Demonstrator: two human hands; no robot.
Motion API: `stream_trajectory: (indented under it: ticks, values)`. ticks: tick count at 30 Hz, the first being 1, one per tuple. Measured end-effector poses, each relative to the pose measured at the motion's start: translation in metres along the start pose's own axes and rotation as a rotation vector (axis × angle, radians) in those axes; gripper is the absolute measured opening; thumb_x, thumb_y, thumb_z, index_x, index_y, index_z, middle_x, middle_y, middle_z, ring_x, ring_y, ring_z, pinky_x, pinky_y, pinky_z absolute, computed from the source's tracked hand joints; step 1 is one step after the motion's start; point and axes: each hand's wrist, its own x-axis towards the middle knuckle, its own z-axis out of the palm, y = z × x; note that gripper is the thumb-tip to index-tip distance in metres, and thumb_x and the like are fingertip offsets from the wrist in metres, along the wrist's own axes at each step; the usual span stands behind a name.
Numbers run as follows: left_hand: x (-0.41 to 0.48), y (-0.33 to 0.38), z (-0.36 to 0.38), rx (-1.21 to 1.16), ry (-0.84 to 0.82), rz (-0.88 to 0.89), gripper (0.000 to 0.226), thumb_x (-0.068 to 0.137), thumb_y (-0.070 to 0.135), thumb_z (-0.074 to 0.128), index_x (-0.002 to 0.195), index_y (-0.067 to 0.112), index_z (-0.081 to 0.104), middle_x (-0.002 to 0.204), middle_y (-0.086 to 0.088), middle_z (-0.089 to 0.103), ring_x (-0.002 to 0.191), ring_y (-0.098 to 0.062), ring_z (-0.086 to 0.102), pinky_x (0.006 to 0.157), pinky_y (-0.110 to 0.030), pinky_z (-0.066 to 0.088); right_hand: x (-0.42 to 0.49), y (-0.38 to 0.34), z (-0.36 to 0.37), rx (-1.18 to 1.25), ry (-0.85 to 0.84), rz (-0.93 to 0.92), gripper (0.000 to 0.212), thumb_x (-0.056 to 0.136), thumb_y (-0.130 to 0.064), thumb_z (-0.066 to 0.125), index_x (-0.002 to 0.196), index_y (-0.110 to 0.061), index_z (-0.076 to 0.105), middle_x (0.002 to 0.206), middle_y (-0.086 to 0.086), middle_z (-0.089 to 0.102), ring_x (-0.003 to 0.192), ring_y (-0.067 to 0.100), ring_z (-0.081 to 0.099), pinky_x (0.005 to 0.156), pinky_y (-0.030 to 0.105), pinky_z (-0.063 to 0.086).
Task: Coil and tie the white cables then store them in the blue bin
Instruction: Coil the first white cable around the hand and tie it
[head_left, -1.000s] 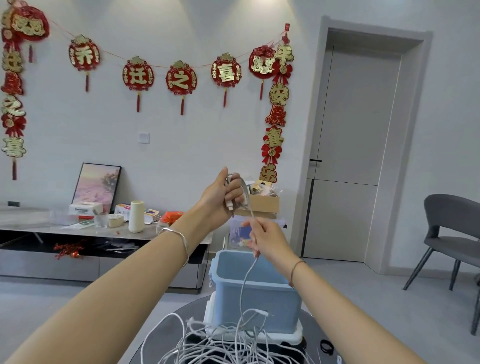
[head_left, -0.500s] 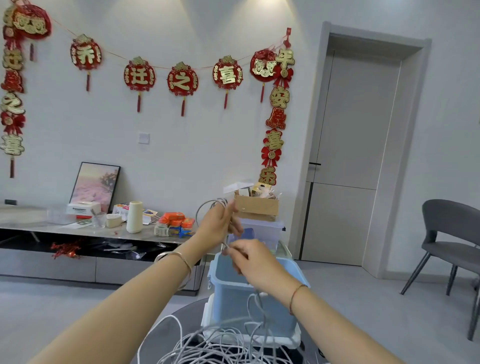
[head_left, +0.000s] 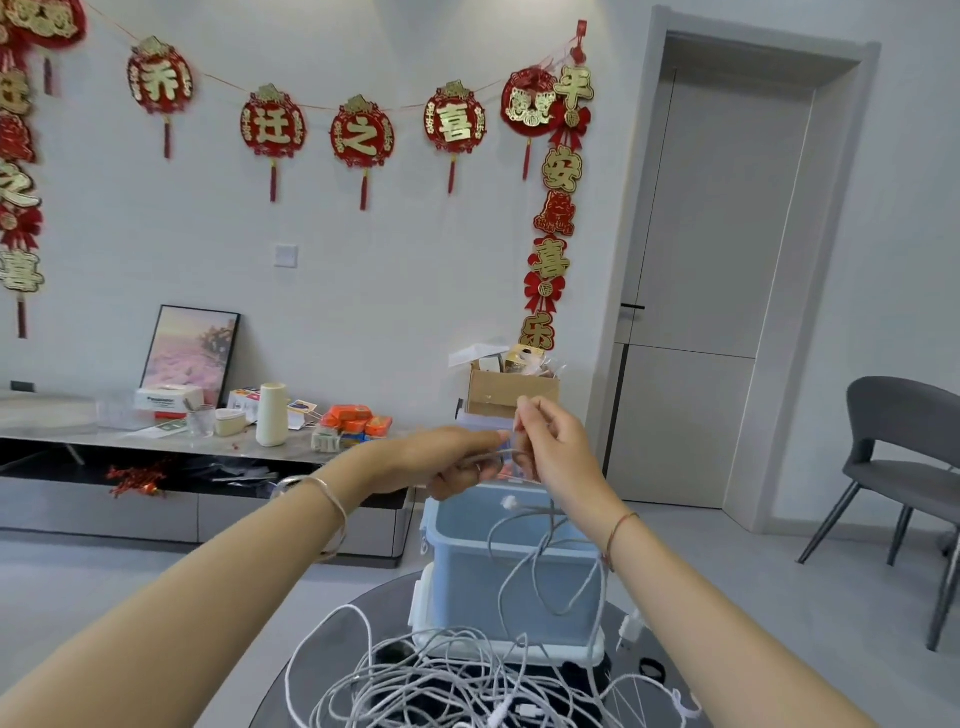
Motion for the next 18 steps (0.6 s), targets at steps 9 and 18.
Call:
stream_trajectory:
  ticks: [9,18]
  values:
    - [-0.003,-0.002,-0.027,-0.863,0.111,0.208,0.05,0.099,0.033,0.038,0.052,0.02,0.046,0.034,0.011,0.023,0.025,-0.003,0.02,0.04,-0.019,0.01,-0.002,0.02,0.001,-0.045,-0.168,0.063,0.036,0.097,-0.036,0.044,0.084,-0.014,0.069,0.082,0.003,0.07,0.08,0.01,0.065,0.088,0.027,0.047]
    - [0.006,0.012,-0.033,-1.084,0.235,0.332,0.038,0.102,0.032,0.034,0.066,0.019,0.035,0.031,0.008,0.023,0.022,-0.006,0.022,0.034,-0.016,0.02,-0.019,0.068,-0.002,-0.32,-0.309,0.022,0.023,0.096,-0.033,0.049,0.106,-0.025,0.068,0.074,0.0,0.06,0.056,0.004,0.045,0.057,0.016,0.039]
